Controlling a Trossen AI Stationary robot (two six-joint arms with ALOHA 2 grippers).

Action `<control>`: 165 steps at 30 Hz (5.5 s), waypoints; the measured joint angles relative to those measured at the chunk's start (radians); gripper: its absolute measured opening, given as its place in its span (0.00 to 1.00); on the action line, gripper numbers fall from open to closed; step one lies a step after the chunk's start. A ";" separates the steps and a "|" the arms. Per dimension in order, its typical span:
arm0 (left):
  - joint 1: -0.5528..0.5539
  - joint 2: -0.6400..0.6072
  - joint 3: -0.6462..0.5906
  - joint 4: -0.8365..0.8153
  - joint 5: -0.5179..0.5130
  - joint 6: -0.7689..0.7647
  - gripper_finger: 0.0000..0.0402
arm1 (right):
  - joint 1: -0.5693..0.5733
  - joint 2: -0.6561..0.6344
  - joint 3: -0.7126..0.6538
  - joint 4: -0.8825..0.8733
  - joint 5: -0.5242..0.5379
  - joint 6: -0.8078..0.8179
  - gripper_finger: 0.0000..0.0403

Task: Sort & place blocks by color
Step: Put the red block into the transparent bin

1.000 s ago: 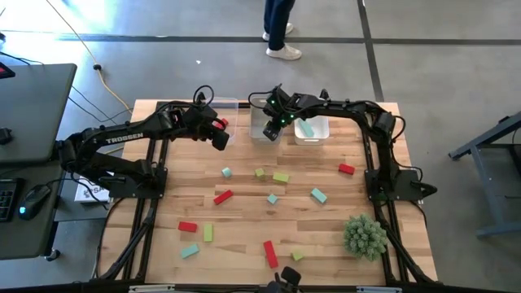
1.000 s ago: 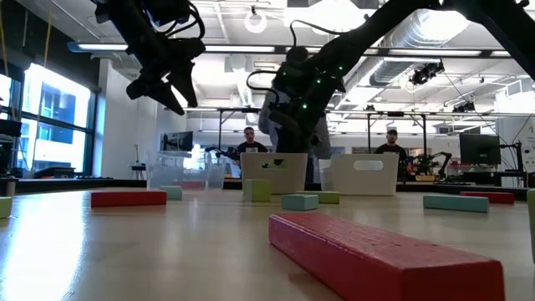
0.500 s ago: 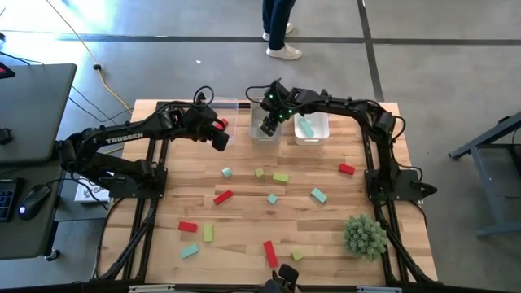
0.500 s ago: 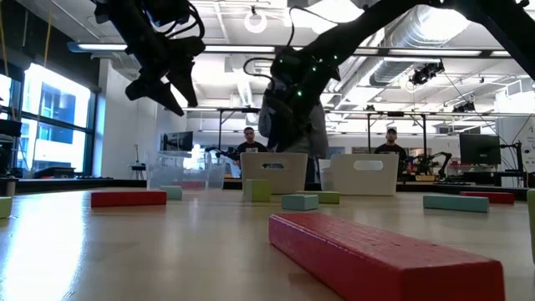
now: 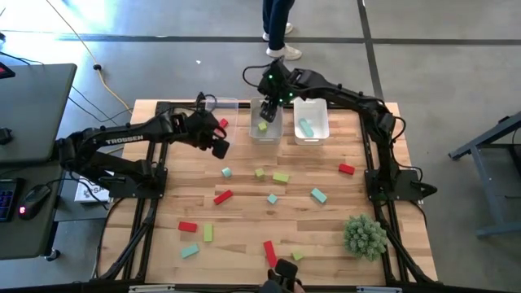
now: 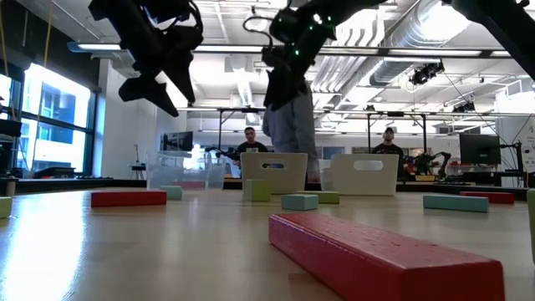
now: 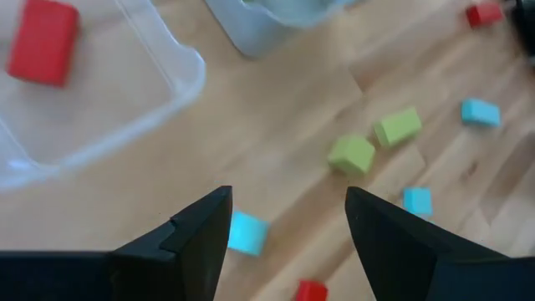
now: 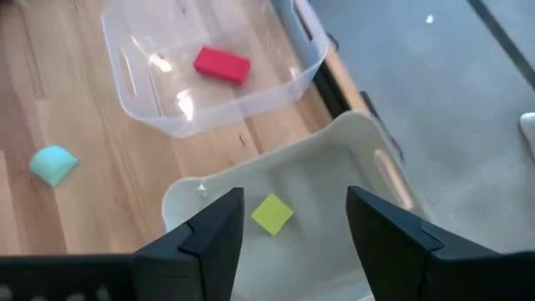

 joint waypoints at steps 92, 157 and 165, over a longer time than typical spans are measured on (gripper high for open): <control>-0.436 0.291 -0.002 -0.011 -0.122 -0.184 0.18 | 0.168 -0.001 0.096 -0.354 0.097 0.163 0.49; 0.514 0.381 0.000 0.282 0.040 0.673 0.26 | 0.328 -0.010 0.096 -0.431 -0.014 0.703 0.49; 0.514 0.381 0.000 0.287 0.039 0.700 0.36 | 0.454 -0.010 0.096 -0.502 0.047 0.786 0.54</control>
